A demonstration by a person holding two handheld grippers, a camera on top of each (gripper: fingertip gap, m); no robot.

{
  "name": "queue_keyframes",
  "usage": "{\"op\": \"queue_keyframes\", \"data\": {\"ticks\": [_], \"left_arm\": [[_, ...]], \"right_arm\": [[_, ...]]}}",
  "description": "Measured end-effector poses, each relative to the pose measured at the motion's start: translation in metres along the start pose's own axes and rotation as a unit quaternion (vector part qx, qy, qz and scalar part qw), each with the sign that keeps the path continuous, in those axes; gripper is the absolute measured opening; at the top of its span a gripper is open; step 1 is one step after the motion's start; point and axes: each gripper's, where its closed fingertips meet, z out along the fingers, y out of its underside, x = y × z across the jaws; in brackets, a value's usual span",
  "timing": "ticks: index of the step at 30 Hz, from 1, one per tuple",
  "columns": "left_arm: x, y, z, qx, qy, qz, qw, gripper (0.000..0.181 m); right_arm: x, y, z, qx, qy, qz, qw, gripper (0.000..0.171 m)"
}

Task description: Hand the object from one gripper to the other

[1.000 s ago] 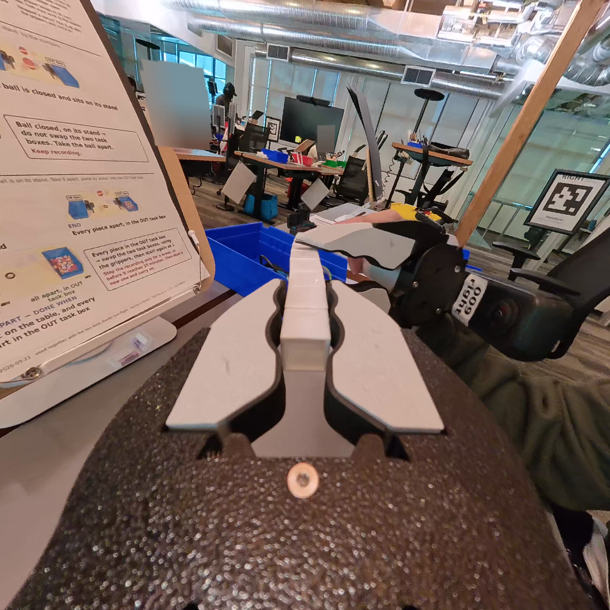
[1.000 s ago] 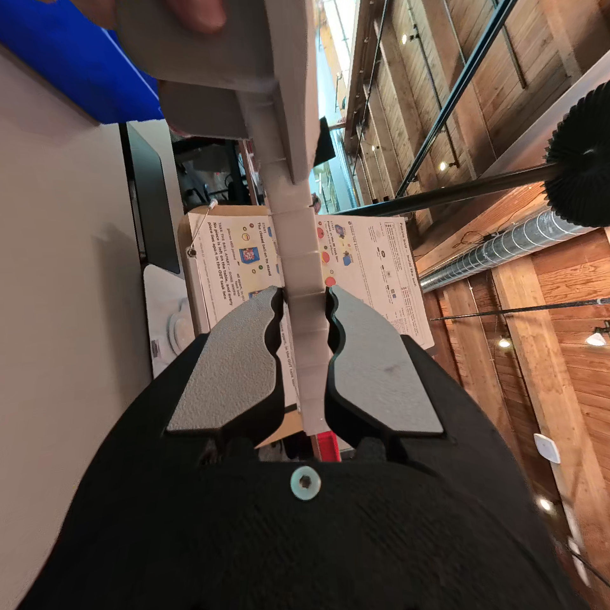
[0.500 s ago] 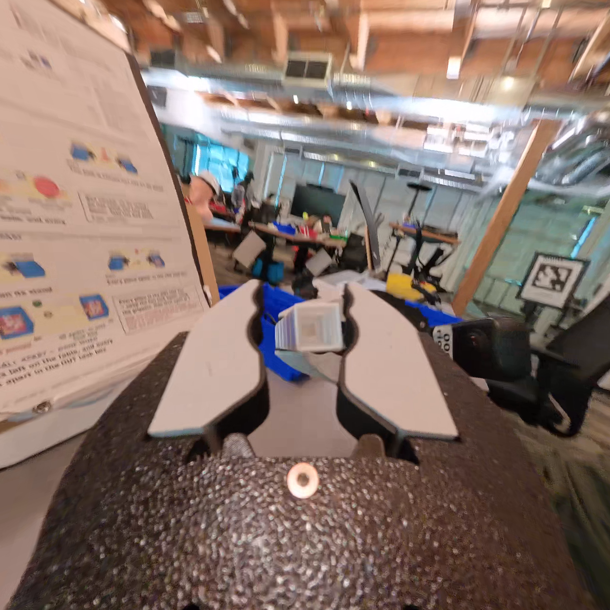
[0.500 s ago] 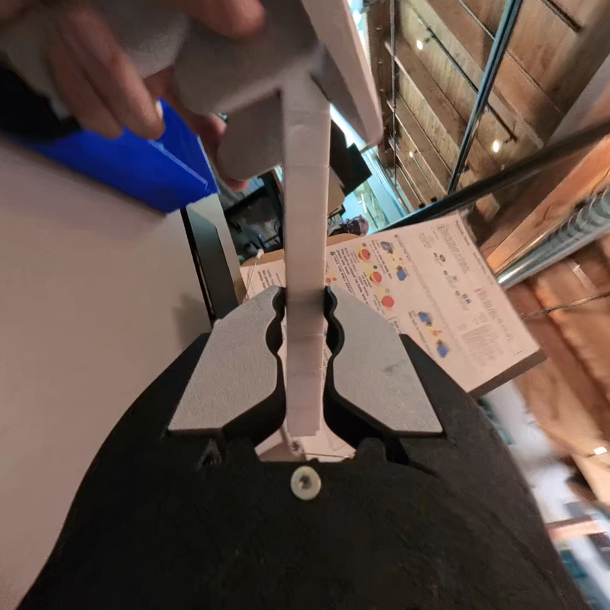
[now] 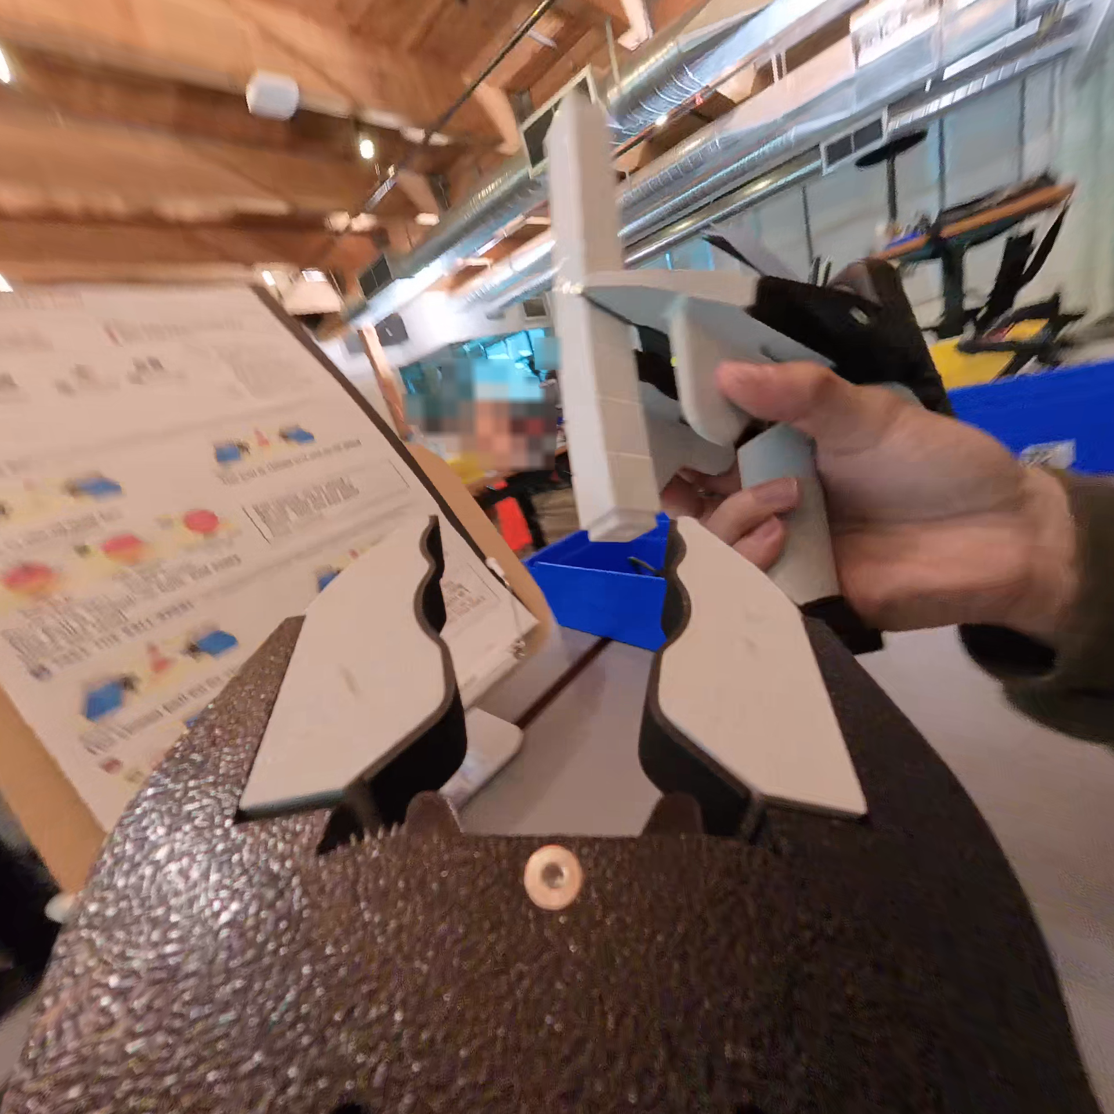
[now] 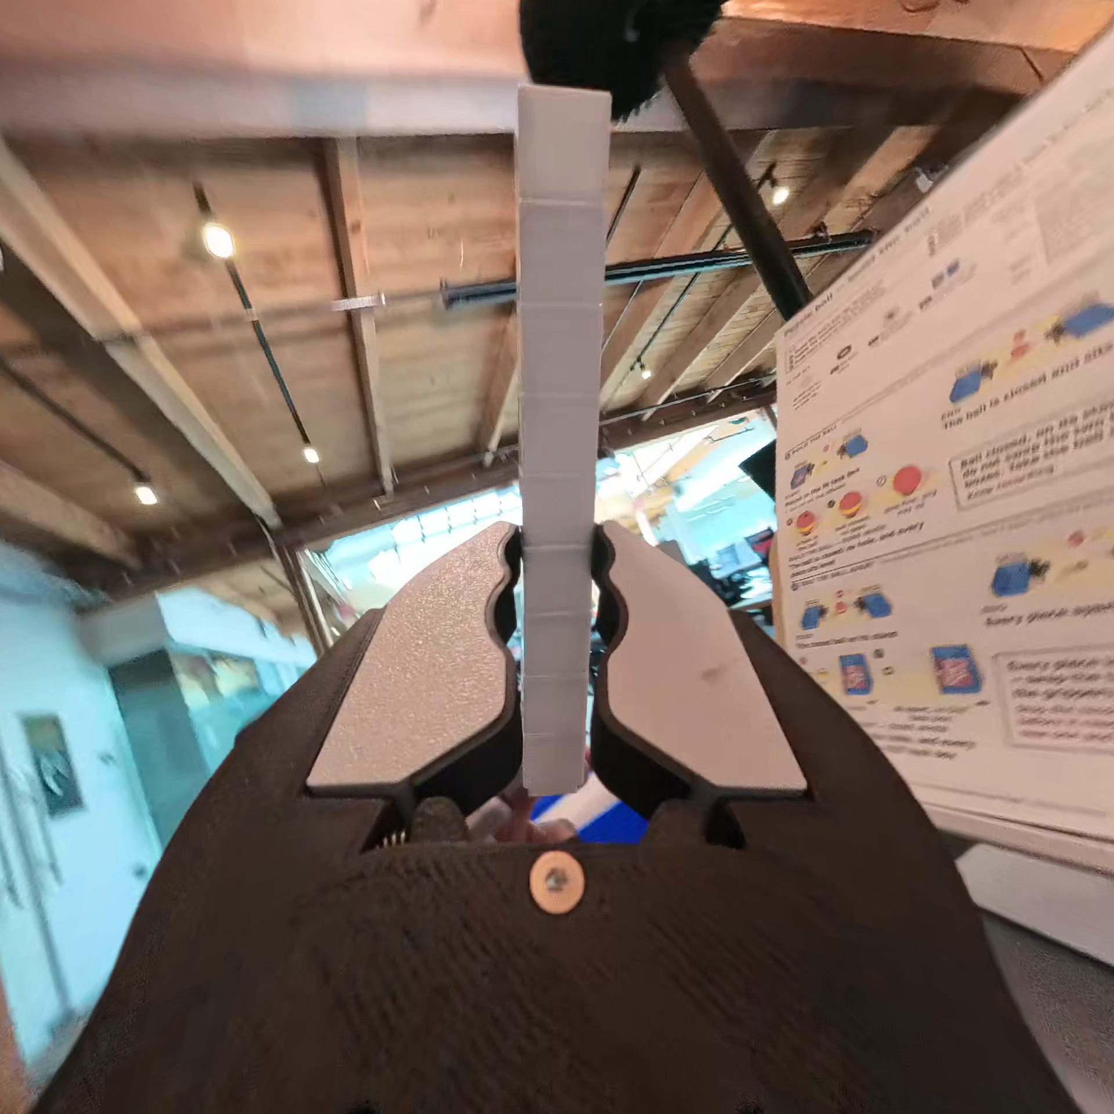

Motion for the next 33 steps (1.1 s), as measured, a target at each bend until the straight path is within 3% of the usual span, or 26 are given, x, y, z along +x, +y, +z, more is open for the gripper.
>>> {"op": "queue_keyframes", "data": {"ticks": [5,8,11,18,19,22,25,27,30,33], "left_arm": [[0.008,-0.006,0.006,0.012,-0.071,0.162,0.984,0.06],[0.007,-0.01,0.005,0.023,-0.117,0.226,0.967,0.051],[0.005,-0.015,0.003,0.03,-0.144,0.259,0.954,0.024],[-0.005,-0.026,-0.005,0.042,-0.173,0.267,0.947,0.022],[-0.005,-0.029,-0.006,0.045,-0.167,0.254,0.952,0.022],[-0.003,-0.036,-0.01,0.056,-0.095,0.175,0.978,0.022],[-0.001,-0.043,-0.024,0.068,0.008,0.096,0.993,0.022],[0.0,-0.039,-0.036,0.058,0.065,0.08,0.993,0.022],[0.001,-0.027,-0.048,0.019,0.128,0.034,0.991,0.022],[0.009,-0.02,-0.054,0.004,0.187,-0.029,0.982,0.022]], "right_arm": [[0.007,0.005,0.0,0.026,-0.004,0.154,0.988,0.023],[0.003,0.015,0.004,0.018,-0.012,0.179,0.984,0.022],[-0.003,0.025,0.008,0.002,-0.029,0.201,0.979,0.023],[-0.02,0.025,0.01,-0.032,-0.077,0.159,0.984,0.023],[-0.018,0.025,0.009,-0.041,-0.074,0.131,0.988,0.03],[-0.005,0.021,0.002,-0.095,-0.048,0.029,0.994,0.079],[0.0,0.016,-0.02,-0.18,-0.074,-0.022,0.981,0.098],[-0.001,0.005,-0.035,-0.196,-0.095,-0.007,0.976,0.098],[-0.012,-0.011,-0.051,-0.187,-0.15,0.0,0.971,0.084],[-0.013,0.001,-0.06,-0.219,-0.156,-0.105,0.957,0.086]]}}
